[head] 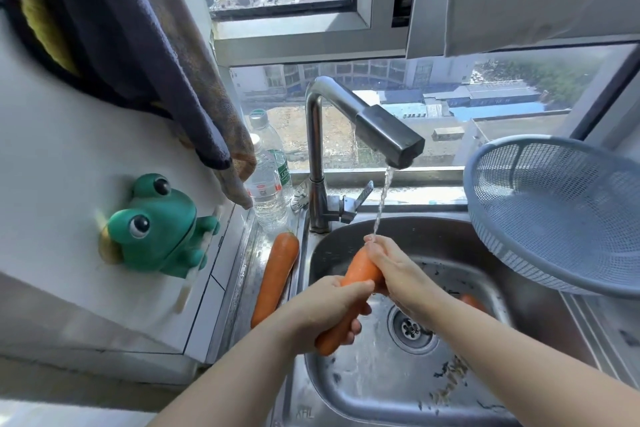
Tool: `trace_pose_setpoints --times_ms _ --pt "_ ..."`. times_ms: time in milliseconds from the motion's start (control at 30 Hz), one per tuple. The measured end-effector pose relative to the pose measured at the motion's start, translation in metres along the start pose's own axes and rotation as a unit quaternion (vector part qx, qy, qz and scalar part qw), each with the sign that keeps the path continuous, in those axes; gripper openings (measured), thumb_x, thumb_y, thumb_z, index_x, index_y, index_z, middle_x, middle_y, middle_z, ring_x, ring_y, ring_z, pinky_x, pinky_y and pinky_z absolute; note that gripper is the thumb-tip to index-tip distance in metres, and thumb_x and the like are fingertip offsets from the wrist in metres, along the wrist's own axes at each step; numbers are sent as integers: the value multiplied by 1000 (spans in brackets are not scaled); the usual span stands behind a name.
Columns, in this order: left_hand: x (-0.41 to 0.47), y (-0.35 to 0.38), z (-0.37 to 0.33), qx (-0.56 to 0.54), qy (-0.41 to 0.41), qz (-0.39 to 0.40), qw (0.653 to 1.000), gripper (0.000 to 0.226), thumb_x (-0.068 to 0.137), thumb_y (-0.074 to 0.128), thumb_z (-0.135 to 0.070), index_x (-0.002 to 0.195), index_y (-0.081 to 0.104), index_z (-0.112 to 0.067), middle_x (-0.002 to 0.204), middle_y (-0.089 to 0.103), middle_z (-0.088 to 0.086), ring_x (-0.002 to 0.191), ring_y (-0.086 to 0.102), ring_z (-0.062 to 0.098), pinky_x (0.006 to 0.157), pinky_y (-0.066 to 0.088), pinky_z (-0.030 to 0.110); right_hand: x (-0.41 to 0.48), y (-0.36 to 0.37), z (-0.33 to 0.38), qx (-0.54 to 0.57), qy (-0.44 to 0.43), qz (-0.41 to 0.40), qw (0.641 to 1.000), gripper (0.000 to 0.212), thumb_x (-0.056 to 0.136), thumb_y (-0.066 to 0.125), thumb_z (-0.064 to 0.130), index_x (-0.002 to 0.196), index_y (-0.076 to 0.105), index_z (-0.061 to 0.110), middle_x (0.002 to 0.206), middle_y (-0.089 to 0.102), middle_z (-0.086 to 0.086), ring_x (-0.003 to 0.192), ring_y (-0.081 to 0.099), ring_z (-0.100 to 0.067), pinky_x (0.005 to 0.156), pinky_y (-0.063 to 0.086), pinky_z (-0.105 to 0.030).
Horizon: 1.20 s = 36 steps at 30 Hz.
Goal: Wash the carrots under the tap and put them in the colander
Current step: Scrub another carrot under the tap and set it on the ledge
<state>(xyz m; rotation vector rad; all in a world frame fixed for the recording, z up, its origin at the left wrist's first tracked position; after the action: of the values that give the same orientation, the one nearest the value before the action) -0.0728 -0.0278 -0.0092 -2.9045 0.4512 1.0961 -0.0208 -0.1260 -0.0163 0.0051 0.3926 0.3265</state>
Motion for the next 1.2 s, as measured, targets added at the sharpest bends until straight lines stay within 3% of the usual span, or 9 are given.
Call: trace_pose_setpoints --times_ms 100,233,433,633,833,967,1067,1200 --pt "-3 2 -4 -4 8 19 1000 23 95 55 -28 108 58 -10 82 55 3 49 48 8 46 43 19 -3 0 0 39 -2 37 999 38 96 53 19 129 36 27 115 49 -5 97 62 -23 77 56 -28" --pt "-4 7 -8 67 43 8 997 14 95 53 -27 102 52 -14 87 54 4 52 49 7 49 44 20 -1 -5 5 -4 -18 10 1000 18 99 47 20 115 46 28 120 51 -10 98 60 -20 79 54 -31" --pt "-8 -7 -11 50 31 26 998 17 96 55 -29 104 52 -15 89 58 3 50 49 6 48 43 19 -6 -8 14 125 68 142 980 47 92 51 -5 133 42 17 127 46 -22 104 63 -35 85 56 -38" --pt "-2 -1 -25 160 101 -44 981 13 94 55 -27 102 49 -19 85 58 2 49 50 8 51 43 24 0 -11 27 60 3 39 997 33 88 60 0 110 53 22 124 50 -22 99 61 -29 78 58 -36" --pt "-4 -2 -25 117 103 -14 988 15 95 55 -26 106 50 -17 87 57 3 52 50 9 52 43 25 -6 -15 37 85 34 138 986 47 87 57 -10 116 52 27 124 49 -20 111 59 -34 85 57 -36" --pt "1 -3 -29 216 128 -87 964 26 94 56 -30 117 46 -21 83 58 0 52 53 7 54 47 23 -4 -17 41 -49 -24 56 997 52 81 72 2 117 48 31 117 53 -11 103 62 -26 81 58 -32" --pt "4 3 -27 273 164 -154 935 39 92 57 -32 126 39 -25 83 57 -6 60 56 9 57 50 25 -4 -17 44 -128 -84 -18 988 51 78 78 17 113 45 32 107 53 1 90 59 -13 74 53 -21" --pt "0 17 -26 287 244 -181 908 43 93 55 -37 130 36 -29 93 58 -10 71 55 7 68 48 24 -5 -19 51 -143 -172 -136 965 13 94 57 20 103 50 27 93 54 12 81 55 -4 65 43 -5"
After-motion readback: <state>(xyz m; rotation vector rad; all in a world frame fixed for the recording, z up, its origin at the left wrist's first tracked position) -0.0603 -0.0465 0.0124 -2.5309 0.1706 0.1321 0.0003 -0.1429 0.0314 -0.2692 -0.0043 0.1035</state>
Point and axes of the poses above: each hand's wrist, its own x-axis towards the middle knuckle, its own y-axis out of the palm, z = x × y, the point moved 7 cm from there along x, towards the middle knuckle
